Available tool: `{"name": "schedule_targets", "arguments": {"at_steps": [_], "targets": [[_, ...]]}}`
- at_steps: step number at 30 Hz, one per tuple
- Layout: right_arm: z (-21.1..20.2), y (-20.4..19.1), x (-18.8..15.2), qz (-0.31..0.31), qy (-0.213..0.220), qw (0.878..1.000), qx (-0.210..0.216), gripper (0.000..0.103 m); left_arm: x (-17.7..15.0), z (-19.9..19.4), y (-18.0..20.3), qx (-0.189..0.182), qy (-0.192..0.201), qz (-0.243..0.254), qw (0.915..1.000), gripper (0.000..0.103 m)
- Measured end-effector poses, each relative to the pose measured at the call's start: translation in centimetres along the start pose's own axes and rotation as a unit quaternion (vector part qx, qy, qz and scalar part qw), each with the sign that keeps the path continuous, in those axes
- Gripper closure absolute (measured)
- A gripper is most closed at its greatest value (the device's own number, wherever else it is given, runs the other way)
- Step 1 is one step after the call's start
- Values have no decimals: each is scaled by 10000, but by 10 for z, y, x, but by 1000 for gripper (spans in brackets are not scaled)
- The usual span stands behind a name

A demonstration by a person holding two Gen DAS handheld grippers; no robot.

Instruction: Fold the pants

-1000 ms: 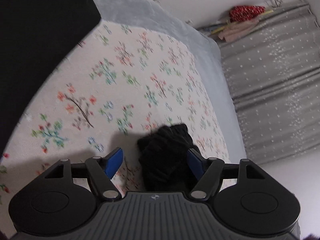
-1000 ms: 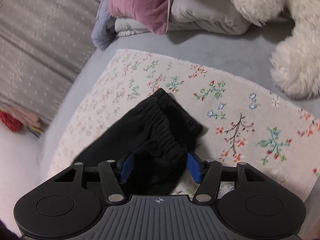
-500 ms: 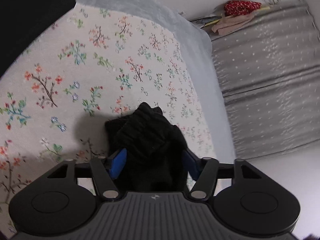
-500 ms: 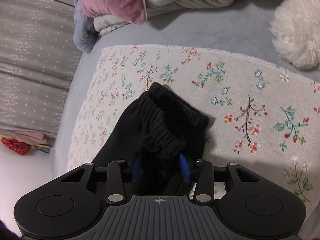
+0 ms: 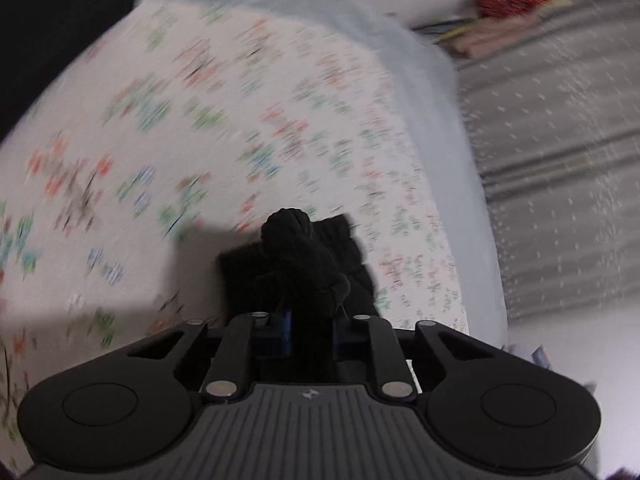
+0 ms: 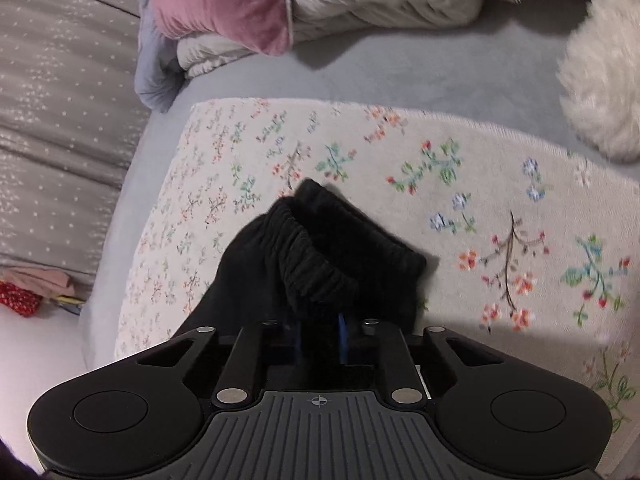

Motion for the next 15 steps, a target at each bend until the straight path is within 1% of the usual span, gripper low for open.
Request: {"name": "schedule_targets", "arguments": {"at_steps": [3,5,6,7,8,9,10,11,12,13,14,15], "targets": [[2,-17,13,-308,65,9995,4,91,12,-4,31,-35,113,454,9989,98],[12,-41,29,-635,65,9979,-103,92,22,4,65,-29,150,790,9968,98],[19,-57,40,-783,86,9968,-150,92,27,8,85,-101,196,999,9948,99],[24,-79,51,-950,159,9953,-101,92,33,9,106,-247,240,1157,9927,99],[21,-102,62,-1094,309,9935,94,92,37,7,126,-538,281,1336,9892,99],[13,-126,70,-1246,537,9900,398,93,40,0,141,-902,378,1518,9836,99],[0,-150,75,-1453,768,9839,708,93,40,-9,151,-1279,531,1741,9749,98],[-13,-165,75,-1616,918,9782,931,93,36,-17,153,-1534,726,1935,9663,98],[-24,-171,72,-1744,1033,9735,1055,93,32,-18,147,-1613,798,2068,9617,98],[-33,-168,67,-1849,1116,9708,1048,93,28,-14,135,-1592,779,2126,9609,98],[-36,-157,61,-1886,1127,9708,961,93,25,-3,116,-1411,723,2132,9641,98],[-33,-140,56,-1870,1036,9734,819,93,23,10,96,-1153,665,2111,9684,98]]}}
Point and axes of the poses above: each gripper's, at about its wrist camera, not at the fingertips, and z roughly the way its jaws point, y to its right, x to its top, the point moved 7 cm from there along z, roughly the way its jaws point, and after that the axes turned 8 degrees about x, right-handed, at the moved point
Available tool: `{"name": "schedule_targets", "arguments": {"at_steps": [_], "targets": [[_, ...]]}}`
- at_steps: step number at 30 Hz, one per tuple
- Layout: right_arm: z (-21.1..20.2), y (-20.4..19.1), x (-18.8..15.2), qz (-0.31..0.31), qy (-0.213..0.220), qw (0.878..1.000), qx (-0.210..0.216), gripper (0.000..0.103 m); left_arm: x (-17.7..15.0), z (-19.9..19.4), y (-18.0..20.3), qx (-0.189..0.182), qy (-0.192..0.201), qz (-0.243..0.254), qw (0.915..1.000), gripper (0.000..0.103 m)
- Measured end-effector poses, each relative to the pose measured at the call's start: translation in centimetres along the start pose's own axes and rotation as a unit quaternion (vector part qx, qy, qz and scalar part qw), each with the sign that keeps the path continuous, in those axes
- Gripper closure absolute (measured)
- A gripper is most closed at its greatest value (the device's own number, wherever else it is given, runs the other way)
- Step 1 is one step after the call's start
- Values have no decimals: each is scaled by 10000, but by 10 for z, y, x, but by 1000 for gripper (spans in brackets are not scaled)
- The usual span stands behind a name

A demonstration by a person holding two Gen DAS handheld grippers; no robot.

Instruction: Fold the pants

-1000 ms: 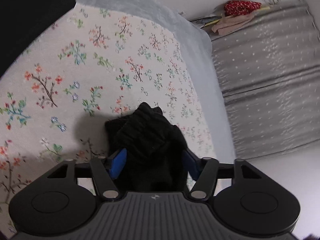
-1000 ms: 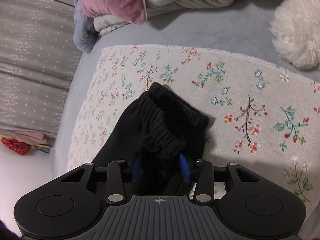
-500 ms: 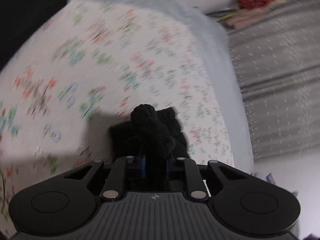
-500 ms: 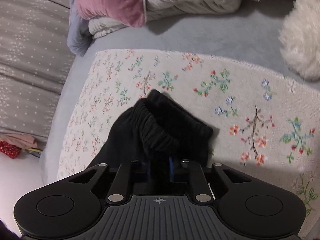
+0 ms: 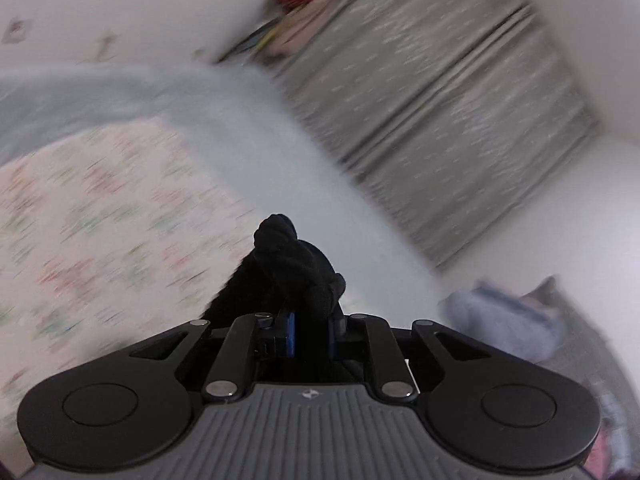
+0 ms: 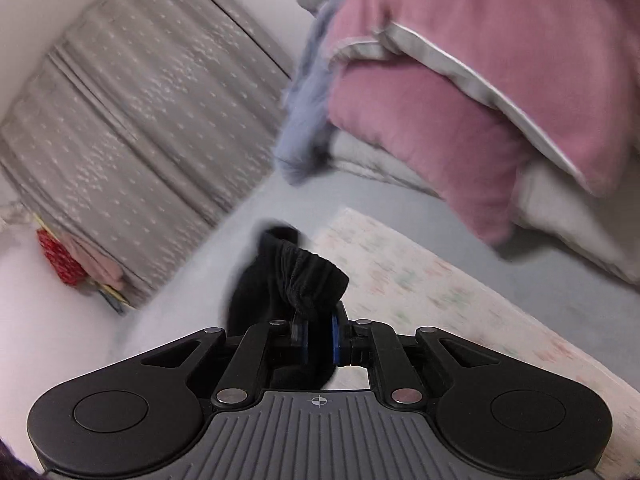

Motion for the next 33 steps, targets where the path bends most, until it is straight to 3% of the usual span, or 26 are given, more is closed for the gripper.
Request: {"name": "schedule_targets", "arguments": {"at_steps": [2,5,8,11,15,18,21,23,25,27,28,30,32,33], "targets": [[6,43,-32,217,-422,9983,-328,93,-29,18,-47,423,-422,-314,9977,98],[17,97,-82,614,-1026,9898,-778,93,-54,32,-93,628,-941,-937,9891,98],[18,115,-109,848,-1220,9858,-785,94,-40,14,-79,427,-564,-590,9958,98],[6,106,-97,884,-1048,9886,-626,95,-40,3,-60,352,-413,-250,9982,98],[-20,97,-84,798,-803,9922,-520,96,-49,-3,-70,107,-535,-667,9963,98],[-12,113,-97,599,-1044,9878,-987,97,-53,-6,-73,181,-642,-552,9962,98],[4,110,-114,-220,-1406,9786,-1489,97,-63,-8,-73,279,-865,-412,9950,96],[4,88,-114,-1090,-1498,9649,-1859,85,-65,-12,-79,282,-912,-538,9940,91],[-1,41,-109,-2153,-1221,9433,-2211,75,-62,-21,-92,207,-761,-1026,9916,80],[-8,-21,-113,-3204,-1028,9167,-2155,59,-56,-31,-102,76,-563,-1343,9893,74],[-11,-58,-119,-3730,-906,9011,-2017,50,-55,-34,-105,120,-527,-1357,9893,73],[-10,-133,-142,-4634,-646,8702,-1542,48,-56,-33,-111,402,-499,-1218,9905,73],[3,-204,-181,-5260,-662,8448,-718,48,-61,-27,-120,600,-629,-1373,9867,73],[14,-239,-207,-5461,-775,8339,-194,47,-65,-23,-126,520,-707,-1641,9825,73]]}}
Point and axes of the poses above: each gripper's, at about its wrist camera, not at the fingertips, and z roughly the way its jaws point, y to its right, x to its top, the point moved 7 cm from there along z, roughly the way its jaws point, and after that the axes turned 8 degrees about x, right-handed, at the moved point
